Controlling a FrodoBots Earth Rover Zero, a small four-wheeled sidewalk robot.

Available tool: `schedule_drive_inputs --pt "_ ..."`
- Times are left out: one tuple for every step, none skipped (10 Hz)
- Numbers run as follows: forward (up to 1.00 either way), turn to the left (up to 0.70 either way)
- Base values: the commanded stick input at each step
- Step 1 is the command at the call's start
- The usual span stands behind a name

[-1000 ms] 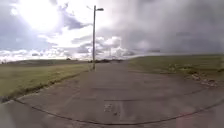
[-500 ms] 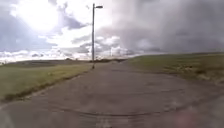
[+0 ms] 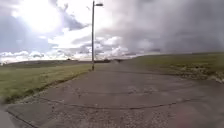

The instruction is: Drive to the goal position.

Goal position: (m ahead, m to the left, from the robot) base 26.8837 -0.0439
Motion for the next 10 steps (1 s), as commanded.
schedule_drive_inputs --pt "1.00 -0.24" --pt "1.00 -0.14" --pt "1.00 -0.03" --pt "1.00 0.00" --pt "1.00 0.00" --pt "1.00 0.00" --pt "1.00 0.00" --pt "1.00 0.00" --pt "1.00 0.00" --pt "1.00 -0.04"
